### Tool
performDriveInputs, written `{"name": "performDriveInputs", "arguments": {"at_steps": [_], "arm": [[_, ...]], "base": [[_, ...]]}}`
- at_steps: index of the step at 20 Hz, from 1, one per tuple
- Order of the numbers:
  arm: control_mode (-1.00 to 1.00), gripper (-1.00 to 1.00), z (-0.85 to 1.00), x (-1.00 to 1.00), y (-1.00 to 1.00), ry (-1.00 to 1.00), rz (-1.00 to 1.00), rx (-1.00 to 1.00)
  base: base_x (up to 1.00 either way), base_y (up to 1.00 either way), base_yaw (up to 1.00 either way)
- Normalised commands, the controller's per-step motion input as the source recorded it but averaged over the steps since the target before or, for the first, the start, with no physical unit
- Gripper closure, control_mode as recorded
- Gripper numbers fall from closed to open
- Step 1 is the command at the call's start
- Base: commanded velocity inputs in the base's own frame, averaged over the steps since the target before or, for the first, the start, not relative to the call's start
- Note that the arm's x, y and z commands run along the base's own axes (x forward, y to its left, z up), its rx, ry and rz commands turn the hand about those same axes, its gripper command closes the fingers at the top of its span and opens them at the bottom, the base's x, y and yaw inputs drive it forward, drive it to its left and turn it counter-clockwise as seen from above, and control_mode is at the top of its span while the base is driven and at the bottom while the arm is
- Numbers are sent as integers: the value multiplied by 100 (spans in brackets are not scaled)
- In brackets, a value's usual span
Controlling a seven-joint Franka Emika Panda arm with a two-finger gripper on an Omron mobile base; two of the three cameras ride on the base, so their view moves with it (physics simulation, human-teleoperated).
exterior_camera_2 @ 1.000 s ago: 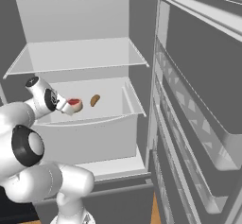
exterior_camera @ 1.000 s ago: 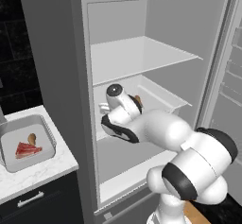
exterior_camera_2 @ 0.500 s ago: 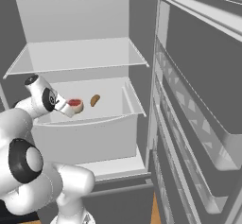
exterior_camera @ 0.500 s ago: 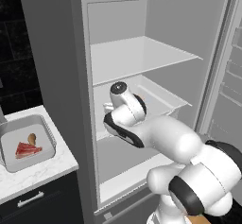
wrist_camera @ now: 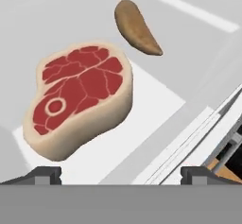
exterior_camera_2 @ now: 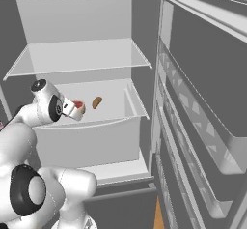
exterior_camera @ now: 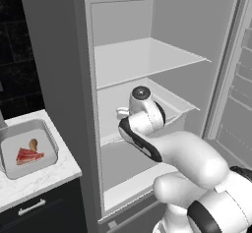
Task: Place one sweet potato and one steak in each tupperware on the nearby counter, to pack two identical lunches.
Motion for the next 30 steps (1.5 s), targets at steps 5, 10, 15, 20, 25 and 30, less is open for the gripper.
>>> {"name": "performDriveInputs", "arguments": {"at_steps": [5, 10, 15, 20, 25, 30], "arm": [[-100, -100, 28, 48, 24, 0, 17, 0], [-100, -100, 0, 20, 64, 0, 13, 0], [-100, -100, -29, 26, 21, -2, -4, -1], [-100, -100, -40, 55, -1, 0, -19, -2], [-100, -100, -21, -27, -7, 0, -20, 0], [-100, -100, -18, -21, -2, 0, 0, 0]], "base": [[0, 0, 0], [0, 0, 0], [0, 0, 0], [0, 0, 0], [0, 0, 0], [0, 0, 0]]}}
